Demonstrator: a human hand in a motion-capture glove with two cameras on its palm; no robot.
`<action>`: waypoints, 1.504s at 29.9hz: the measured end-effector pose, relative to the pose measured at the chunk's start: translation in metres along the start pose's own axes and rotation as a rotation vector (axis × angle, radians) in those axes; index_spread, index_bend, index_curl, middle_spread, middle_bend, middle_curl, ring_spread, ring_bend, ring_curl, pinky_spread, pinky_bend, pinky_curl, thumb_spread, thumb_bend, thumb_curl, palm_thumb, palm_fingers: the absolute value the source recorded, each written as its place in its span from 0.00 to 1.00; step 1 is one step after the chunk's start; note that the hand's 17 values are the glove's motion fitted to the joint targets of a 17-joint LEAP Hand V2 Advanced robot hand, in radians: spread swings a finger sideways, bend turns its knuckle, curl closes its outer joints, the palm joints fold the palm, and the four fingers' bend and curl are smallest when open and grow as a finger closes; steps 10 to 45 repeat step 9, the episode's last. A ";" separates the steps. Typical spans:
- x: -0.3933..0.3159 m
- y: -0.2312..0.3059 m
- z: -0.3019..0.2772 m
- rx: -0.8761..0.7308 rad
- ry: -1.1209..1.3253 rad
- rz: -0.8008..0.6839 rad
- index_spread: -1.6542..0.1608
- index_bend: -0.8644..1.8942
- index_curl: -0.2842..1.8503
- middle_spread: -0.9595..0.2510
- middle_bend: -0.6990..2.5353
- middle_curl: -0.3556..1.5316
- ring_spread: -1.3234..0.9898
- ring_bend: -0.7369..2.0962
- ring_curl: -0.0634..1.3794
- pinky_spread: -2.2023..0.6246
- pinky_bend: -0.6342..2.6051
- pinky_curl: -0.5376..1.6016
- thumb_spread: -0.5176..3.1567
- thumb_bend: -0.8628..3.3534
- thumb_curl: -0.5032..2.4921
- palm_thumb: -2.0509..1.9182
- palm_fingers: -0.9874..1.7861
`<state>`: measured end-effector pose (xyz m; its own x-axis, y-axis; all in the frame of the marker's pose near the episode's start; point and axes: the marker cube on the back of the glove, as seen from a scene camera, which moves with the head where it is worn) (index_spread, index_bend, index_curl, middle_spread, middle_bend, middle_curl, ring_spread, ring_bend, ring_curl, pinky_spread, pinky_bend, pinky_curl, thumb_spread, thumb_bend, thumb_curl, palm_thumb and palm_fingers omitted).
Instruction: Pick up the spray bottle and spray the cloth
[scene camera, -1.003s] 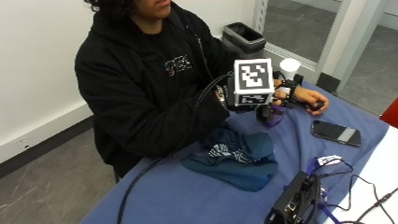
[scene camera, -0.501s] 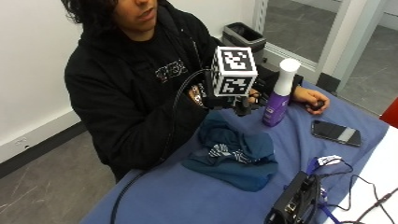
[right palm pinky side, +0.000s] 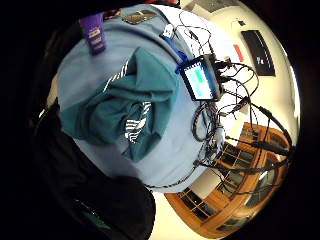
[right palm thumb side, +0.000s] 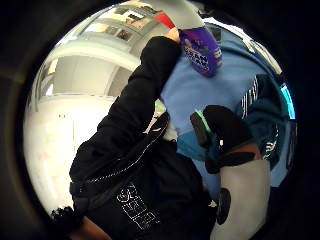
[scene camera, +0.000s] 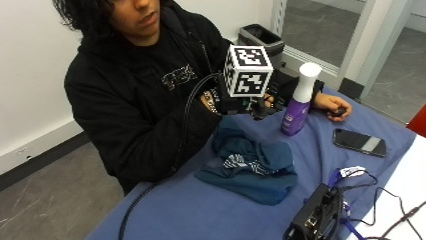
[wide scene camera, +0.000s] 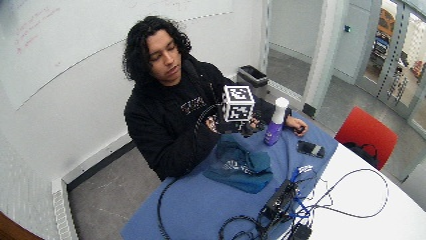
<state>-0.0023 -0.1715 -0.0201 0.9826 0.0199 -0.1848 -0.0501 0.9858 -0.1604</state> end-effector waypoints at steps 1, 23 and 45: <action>0.000 0.000 0.001 -0.005 0.000 -0.003 0.70 0.38 0.26 0.81 0.31 0.38 0.60 0.39 0.28 0.85 0.27 0.40 0.45 0.20 0.30 0.70 0.44; -0.004 0.000 0.002 -0.010 0.024 -0.010 0.70 0.37 0.27 0.81 0.29 0.37 0.60 0.38 0.27 0.85 0.27 0.40 0.46 0.20 0.30 0.70 0.44; -0.004 0.000 0.002 -0.010 0.024 -0.010 0.70 0.37 0.27 0.81 0.29 0.37 0.60 0.38 0.27 0.85 0.27 0.40 0.46 0.20 0.30 0.70 0.44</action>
